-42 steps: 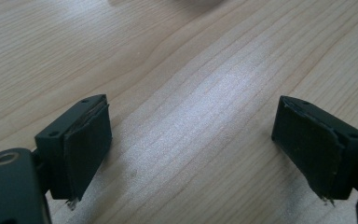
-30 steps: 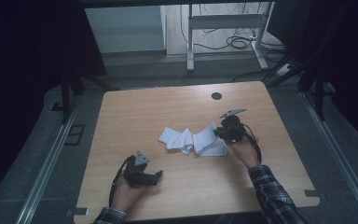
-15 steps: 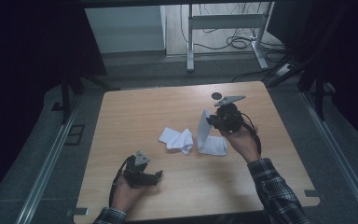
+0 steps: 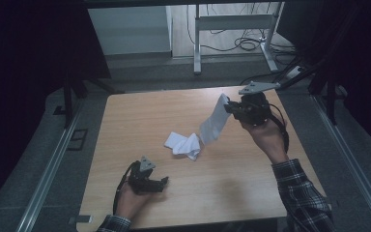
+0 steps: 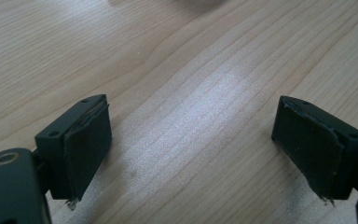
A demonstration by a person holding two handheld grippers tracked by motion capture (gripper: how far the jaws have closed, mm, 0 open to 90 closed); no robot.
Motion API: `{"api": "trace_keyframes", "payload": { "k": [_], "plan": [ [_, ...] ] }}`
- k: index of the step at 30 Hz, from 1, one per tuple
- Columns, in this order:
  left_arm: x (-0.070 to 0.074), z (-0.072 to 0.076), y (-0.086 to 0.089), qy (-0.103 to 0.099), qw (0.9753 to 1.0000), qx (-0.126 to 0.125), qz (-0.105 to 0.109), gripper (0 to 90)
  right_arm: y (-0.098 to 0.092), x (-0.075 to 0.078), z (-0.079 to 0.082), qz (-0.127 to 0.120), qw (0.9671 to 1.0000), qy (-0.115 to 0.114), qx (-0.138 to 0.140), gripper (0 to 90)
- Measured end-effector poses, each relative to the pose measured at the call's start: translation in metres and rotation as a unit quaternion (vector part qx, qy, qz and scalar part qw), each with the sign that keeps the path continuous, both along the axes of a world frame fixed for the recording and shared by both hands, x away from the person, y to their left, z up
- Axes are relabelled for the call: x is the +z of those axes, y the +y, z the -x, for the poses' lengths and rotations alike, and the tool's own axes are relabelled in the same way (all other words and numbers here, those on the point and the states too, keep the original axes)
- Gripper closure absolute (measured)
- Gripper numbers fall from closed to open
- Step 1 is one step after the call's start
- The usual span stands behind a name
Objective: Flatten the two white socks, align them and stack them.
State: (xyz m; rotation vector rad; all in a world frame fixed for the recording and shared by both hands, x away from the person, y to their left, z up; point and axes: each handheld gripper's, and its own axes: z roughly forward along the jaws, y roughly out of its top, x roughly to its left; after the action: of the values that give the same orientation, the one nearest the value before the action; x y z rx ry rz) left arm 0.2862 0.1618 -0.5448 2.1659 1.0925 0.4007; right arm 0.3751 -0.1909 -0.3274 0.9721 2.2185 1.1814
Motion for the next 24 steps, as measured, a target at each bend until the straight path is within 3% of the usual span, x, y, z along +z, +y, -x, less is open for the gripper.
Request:
{"api": "trace_keyframes", "payload": {
  "k": [5,10,19,20,24],
  "plan": [
    [0.0,0.0,0.0,0.0,1.0,0.0,0.0,11.9,-0.032,-0.031,-0.009,0.002,0.9989,0.031,-0.035,79.1],
    [0.0,0.0,0.0,0.001,1.0,-0.001,-0.001,11.9,-0.064,-0.062,-0.015,-0.002,0.9958,0.06,-0.07,79.1],
    [0.0,0.0,-0.001,0.003,1.0,0.005,0.002,11.9,-0.105,-0.096,-0.012,-0.002,0.9902,0.087,-0.109,78.9],
    [0.0,0.0,-0.001,0.003,1.0,0.006,0.002,11.9,-0.114,-0.107,-0.011,0.002,0.9887,0.094,-0.116,78.7],
    [0.0,0.0,-0.002,0.004,1.0,0.007,0.002,11.9,-0.127,-0.126,-0.008,0.005,0.9857,0.11,-0.127,78.5]
  ]
}}
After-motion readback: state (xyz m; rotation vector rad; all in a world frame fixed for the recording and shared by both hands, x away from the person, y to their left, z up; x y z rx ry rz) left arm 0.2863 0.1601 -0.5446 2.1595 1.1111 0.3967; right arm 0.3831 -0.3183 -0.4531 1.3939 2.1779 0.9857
